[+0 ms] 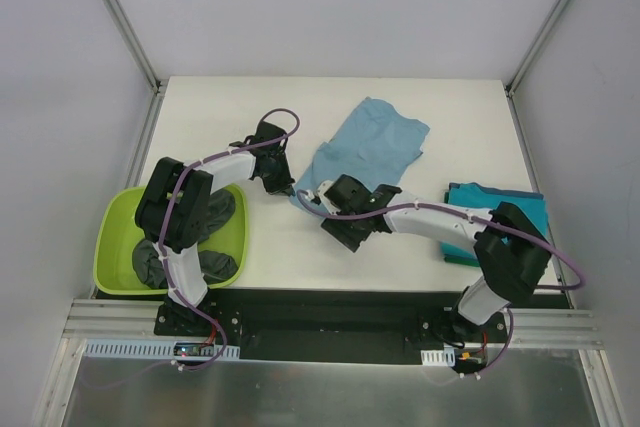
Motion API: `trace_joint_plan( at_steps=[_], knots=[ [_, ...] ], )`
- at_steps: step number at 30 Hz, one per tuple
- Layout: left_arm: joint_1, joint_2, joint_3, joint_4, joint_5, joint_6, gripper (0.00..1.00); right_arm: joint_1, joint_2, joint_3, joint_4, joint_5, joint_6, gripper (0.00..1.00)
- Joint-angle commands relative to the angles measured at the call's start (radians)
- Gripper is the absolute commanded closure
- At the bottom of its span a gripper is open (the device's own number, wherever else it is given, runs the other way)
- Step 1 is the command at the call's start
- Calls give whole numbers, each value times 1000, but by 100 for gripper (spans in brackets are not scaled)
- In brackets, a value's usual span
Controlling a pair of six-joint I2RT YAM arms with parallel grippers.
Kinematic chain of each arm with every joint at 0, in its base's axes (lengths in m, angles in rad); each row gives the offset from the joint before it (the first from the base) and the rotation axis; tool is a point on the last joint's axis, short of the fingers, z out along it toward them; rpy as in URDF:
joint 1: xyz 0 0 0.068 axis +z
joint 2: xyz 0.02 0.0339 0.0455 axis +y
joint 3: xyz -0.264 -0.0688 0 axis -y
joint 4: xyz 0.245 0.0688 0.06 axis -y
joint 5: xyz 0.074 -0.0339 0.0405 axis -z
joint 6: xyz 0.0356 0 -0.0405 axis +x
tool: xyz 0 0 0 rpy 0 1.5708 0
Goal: Fold and stack the t-shirts
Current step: Grab one side of the 2/3 rectangular tshirt with both arms
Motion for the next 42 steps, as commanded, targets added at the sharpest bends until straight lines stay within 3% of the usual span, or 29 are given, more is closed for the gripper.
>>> trace_joint_plan(
  at_steps=[1,11,17,22,28,34,38,42],
  knots=[
    [6,-25,-15,-58,-34,11,100,-2,72,80,-6,10,-69,37],
    [23,-37,-21,-59,-36,11,100,-73,174,49,-8,-35,3,53],
    [29,-78,-32,-64,-43,5,100,-74,163,54,-41,-85,13,81],
    [29,-241,-104,-98,-154,-19,100,-54,25,-4,-29,-183,71,99],
    [29,-505,-211,-124,-166,-44,100,9,-165,-18,-29,-497,140,99],
    [29,-830,-308,-190,-298,-82,100,38,-265,-46,69,-841,264,99],
    [29,-976,-316,-228,-323,-81,100,50,-314,-72,166,-885,324,99],
    [29,-1017,-282,-242,-313,-67,100,52,-349,-84,177,-869,341,99]
  ],
)
